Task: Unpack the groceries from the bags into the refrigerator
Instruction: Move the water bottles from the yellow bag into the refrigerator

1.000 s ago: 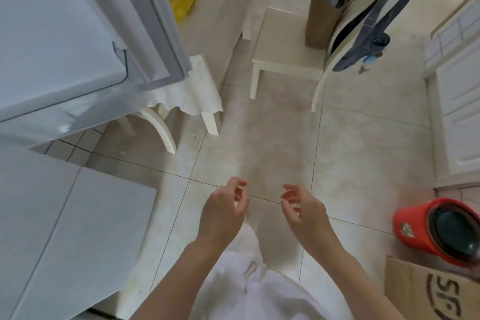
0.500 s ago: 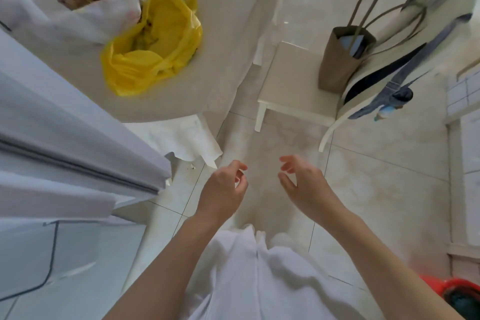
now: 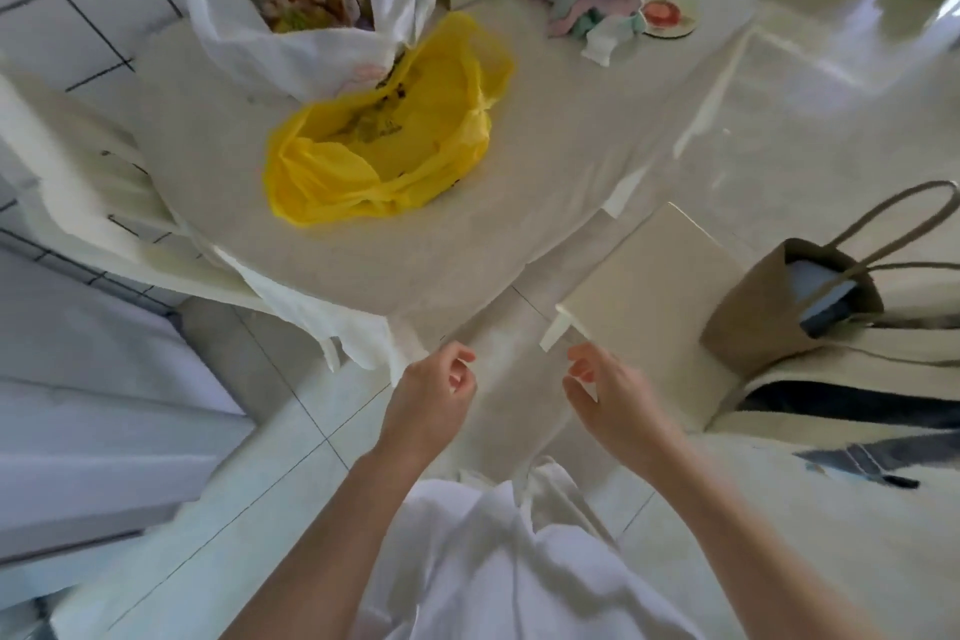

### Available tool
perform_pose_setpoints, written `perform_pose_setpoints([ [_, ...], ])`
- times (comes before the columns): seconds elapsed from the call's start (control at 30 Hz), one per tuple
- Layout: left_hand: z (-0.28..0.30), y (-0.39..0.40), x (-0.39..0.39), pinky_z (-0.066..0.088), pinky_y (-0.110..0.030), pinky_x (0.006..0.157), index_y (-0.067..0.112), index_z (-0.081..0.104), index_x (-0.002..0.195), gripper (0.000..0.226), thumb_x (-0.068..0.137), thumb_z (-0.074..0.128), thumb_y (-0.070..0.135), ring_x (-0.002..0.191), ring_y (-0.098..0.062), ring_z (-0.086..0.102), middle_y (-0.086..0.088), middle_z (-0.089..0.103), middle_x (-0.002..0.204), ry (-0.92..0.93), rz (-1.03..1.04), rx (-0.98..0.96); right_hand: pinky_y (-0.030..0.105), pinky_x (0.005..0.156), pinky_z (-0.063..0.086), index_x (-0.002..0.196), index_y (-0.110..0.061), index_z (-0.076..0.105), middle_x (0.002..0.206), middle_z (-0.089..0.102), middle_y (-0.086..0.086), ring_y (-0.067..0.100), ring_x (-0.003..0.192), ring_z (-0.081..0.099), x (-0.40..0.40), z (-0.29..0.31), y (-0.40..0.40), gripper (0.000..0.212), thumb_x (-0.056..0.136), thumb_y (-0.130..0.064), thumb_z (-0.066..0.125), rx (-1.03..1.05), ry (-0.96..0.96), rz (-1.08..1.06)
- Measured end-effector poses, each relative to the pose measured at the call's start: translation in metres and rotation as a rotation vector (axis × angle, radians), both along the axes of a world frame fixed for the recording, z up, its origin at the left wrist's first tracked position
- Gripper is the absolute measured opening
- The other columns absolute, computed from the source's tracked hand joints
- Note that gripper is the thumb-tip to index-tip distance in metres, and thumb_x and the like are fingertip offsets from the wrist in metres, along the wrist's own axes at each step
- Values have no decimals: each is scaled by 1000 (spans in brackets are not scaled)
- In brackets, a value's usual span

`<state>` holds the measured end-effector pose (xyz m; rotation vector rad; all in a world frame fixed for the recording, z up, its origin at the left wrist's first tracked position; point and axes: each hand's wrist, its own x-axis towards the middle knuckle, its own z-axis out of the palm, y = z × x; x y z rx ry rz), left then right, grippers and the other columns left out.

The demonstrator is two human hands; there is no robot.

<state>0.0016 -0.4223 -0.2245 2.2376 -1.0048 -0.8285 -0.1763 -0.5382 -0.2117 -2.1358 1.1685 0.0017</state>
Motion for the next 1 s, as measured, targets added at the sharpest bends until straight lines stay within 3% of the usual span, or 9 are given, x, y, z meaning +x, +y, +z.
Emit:
perform_pose_setpoints([
  [0.2,7,-49,6,53,-29,77,21,63,107,15,94,55,21,85,-10,63,7,66,91,-17,263,-10,35,84,46,117,-7,55,108,63,8,26,100,59,47,11,-89,27,93,-18,53,-43,-66,273],
  [0.4,15,-87,64,48,-22,72,19,62,112,20,94,53,22,84,-7,61,6,65,93,-83,411,-36,31,85,45,114,-4,58,99,67,10,28,94,63,129,18,-160,25,90,-11,59,-58,-180,401],
  [0.5,11,-111,106,43,-14,65,14,64,110,19,95,53,18,79,-10,61,-1,69,92,-152,448,-77,33,83,47,113,-5,60,99,68,10,27,92,65,182,23,-192,25,89,-10,60,-95,-224,426],
  [0.6,11,-142,152,45,-23,69,13,65,108,18,93,55,14,78,-15,62,-4,71,91,-183,482,-100,25,77,41,117,-9,60,102,67,7,24,94,63,229,32,-221,27,91,-16,58,-107,-233,452],
  [0.87,29,-218,248,52,-30,72,15,64,112,22,92,56,17,83,-14,64,4,69,92,-197,495,-151,18,72,38,118,-11,59,102,62,-1,17,95,61,326,37,-284,26,93,-19,56,-100,-237,564],
  [1.0,35,-246,288,47,-25,70,17,62,114,22,94,54,20,87,-12,62,5,69,96,-204,528,-122,21,73,40,121,-15,57,108,62,-2,13,97,59,372,38,-316,28,95,-23,54,-84,-207,633],
])
